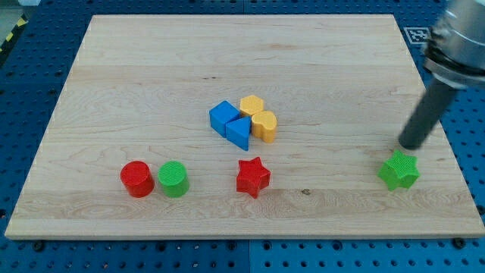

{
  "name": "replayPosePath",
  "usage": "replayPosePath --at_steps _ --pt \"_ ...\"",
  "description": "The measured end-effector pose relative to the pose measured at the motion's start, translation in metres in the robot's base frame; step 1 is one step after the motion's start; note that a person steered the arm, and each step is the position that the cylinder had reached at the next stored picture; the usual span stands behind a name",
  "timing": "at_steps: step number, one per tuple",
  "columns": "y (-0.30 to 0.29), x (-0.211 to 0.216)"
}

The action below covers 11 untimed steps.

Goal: Push the green star closer to the red star

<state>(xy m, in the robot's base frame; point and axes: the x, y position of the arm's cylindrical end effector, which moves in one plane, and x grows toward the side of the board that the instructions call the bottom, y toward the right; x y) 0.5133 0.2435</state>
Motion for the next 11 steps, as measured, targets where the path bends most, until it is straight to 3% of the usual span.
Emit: replayPosePath --at_steps 1,4,11 --pt "0.0 0.025" --pt "-0.008 0.029" --pt "-0.136 0.032"
